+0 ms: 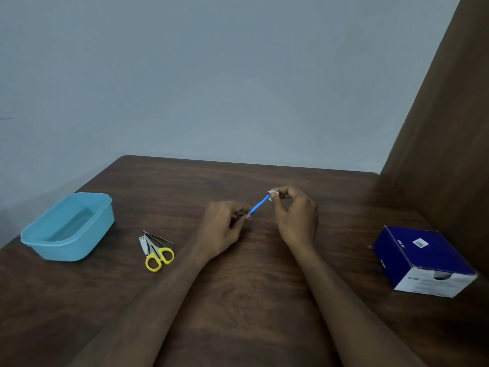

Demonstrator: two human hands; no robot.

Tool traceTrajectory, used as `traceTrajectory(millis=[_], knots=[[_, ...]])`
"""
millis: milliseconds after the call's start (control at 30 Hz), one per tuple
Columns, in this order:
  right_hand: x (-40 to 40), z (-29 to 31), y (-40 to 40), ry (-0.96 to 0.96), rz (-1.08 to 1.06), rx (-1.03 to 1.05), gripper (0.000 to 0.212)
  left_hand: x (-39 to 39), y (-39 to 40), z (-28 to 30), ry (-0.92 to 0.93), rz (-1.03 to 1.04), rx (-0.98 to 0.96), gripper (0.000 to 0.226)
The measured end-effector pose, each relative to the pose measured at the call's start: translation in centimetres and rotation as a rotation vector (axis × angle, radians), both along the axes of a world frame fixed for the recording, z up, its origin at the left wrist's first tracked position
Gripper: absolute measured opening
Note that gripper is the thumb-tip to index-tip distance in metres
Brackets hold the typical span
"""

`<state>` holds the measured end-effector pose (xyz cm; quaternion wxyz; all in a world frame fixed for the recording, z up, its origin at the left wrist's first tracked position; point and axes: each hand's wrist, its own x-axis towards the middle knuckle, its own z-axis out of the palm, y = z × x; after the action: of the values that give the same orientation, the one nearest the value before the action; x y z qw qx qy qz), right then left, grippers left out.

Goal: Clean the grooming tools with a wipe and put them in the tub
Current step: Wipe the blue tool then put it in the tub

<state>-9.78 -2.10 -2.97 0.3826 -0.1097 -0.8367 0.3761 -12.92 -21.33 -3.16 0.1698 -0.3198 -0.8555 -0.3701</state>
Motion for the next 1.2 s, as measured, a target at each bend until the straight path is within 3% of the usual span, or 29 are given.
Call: traceTrajectory(millis=[233,333,400,700,867,1000,1100,1200], knots=[[0.0,0.0,-0.1,-0.004,0.009,0.025,0.009,0.3,0.4,0.2,-0.047,0.037,0.064,0.004],[0.1,0.1,-0.3,0.016,0.008,0.066,0.006,-0.2,0.6,1.0,-0.156,0.005,0.085,0.025],[0.1,0.0,-0.3,0.040,0.005,0.068,0.005,-0.7,0.8,1.4,-0.195,-0.051,0.044,0.027],[-0.1,-0.1,-0.3,0.092,-0.030,0.107,0.008,-2.2,1.3,-0.6,-0.031,-0.029,-0.001,0.024],[-0.4,-0.2,0.1,0.174,-0.051,-0.154,0.008,-2.2,1.7,-0.4,0.013,0.029,-0.033,0.024],[-0.1,0.2,-0.2,0.110,0.088,-0.338,0.009,-2.3,1.6,-0.5,0.023,0.051,-0.014,0.025],[-0.3,0.3,-0.1,0.083,0.199,-0.412,0.009,-2.2,1.6,-0.3,0.059,0.036,-0.048,0.028],[-0.8,0.0,0.4,0.096,0.167,-0.459,0.012,-2.0,1.9,-0.2,0.109,-0.004,-0.071,0.030]])
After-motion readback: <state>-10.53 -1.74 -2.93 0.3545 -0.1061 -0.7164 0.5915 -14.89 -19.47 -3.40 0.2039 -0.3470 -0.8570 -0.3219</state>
